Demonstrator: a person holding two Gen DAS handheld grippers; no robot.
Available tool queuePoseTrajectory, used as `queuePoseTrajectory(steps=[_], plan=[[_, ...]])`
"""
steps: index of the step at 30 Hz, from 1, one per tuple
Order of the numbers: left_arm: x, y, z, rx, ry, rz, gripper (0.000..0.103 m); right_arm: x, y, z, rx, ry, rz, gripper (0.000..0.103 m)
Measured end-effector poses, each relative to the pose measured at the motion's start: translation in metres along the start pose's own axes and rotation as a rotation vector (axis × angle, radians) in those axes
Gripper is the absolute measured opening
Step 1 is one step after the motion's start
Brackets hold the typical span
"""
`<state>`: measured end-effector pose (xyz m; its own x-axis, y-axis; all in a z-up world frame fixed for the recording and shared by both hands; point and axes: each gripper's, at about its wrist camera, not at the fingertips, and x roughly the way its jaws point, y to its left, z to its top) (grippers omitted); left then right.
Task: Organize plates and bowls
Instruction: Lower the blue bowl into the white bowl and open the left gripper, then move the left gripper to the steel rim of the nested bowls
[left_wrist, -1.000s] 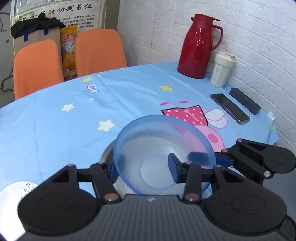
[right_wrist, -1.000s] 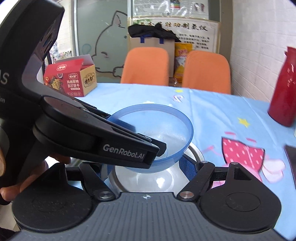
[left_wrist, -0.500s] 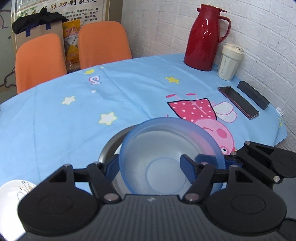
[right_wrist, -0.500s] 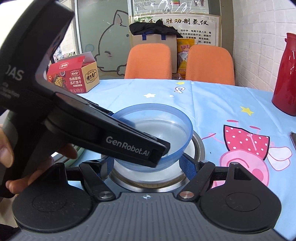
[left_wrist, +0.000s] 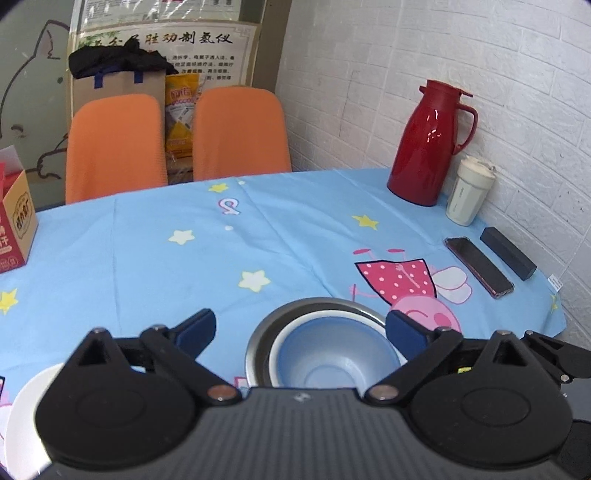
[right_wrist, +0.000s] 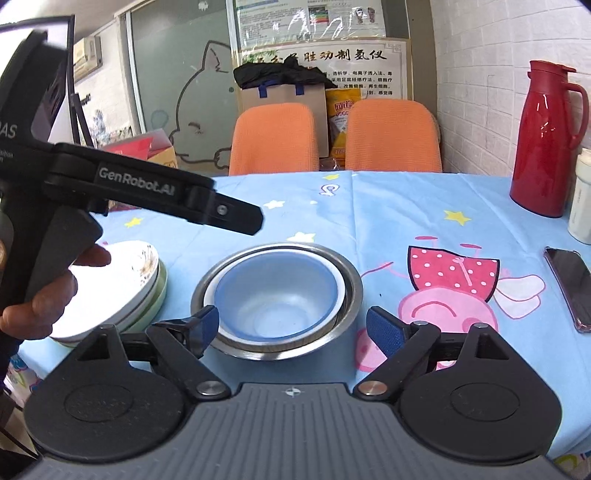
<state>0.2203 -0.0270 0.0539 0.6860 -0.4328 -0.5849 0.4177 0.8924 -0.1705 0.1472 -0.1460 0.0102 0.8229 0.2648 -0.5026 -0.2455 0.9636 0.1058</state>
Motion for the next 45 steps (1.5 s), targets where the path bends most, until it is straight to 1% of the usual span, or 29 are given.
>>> queuePoseTrajectory(steps=[3,6,12,17,18,20,21,22,23,24,26,28,32,42,45], plan=[[-0.004,0.007,-0.002,-0.033,-0.004,0.003,0.098,0.001,0.000,0.002,-0.006,-0.003,-0.022,0.103],[-0.004,0.010,-0.006,-0.054,0.002,0.018,0.098,0.003,-0.001,0.002,-0.004,0.002,-0.017,0.103],[0.000,0.013,-0.016,-0.109,0.008,0.100,0.098,0.007,-0.004,0.006,0.021,-0.025,-0.038,0.103],[-0.001,0.008,-0.018,-0.118,-0.031,0.173,0.098,0.018,-0.014,0.017,0.088,-0.058,-0.054,0.103],[-0.002,0.007,-0.018,-0.123,-0.044,0.183,0.098,0.020,-0.016,0.018,0.097,-0.071,-0.054,0.103],[-0.003,0.008,-0.022,-0.156,-0.077,0.204,0.098,0.021,-0.020,0.016,0.125,-0.133,-0.051,0.103],[-0.002,0.008,-0.024,-0.179,-0.077,0.209,0.098,0.021,-0.023,0.012,0.160,-0.170,-0.056,0.103],[-0.001,0.009,-0.025,-0.196,-0.064,0.213,0.098,0.023,-0.027,0.008,0.207,-0.183,-0.066,0.103],[0.001,0.010,-0.026,-0.198,-0.043,0.210,0.098,0.025,-0.031,0.005,0.250,-0.172,-0.065,0.103],[0.001,0.010,-0.027,-0.191,-0.036,0.201,0.098,0.028,-0.033,0.002,0.270,-0.152,-0.042,0.103],[0.001,0.012,-0.027,-0.192,-0.036,0.215,0.098,0.031,-0.036,-0.001,0.272,-0.119,-0.017,0.103],[0.001,0.011,-0.027,-0.194,-0.040,0.229,0.098,0.028,-0.036,-0.003,0.279,-0.120,-0.043,0.103],[0.002,0.011,-0.029,-0.185,-0.030,0.237,0.098,0.028,-0.037,-0.006,0.284,-0.105,-0.040,0.103],[0.011,0.014,-0.028,-0.174,0.002,0.250,0.098,0.042,-0.030,-0.008,0.237,-0.045,-0.054,0.103],[0.016,0.015,-0.026,-0.162,0.023,0.245,0.098,0.048,-0.030,-0.008,0.229,-0.023,-0.062,0.103]])
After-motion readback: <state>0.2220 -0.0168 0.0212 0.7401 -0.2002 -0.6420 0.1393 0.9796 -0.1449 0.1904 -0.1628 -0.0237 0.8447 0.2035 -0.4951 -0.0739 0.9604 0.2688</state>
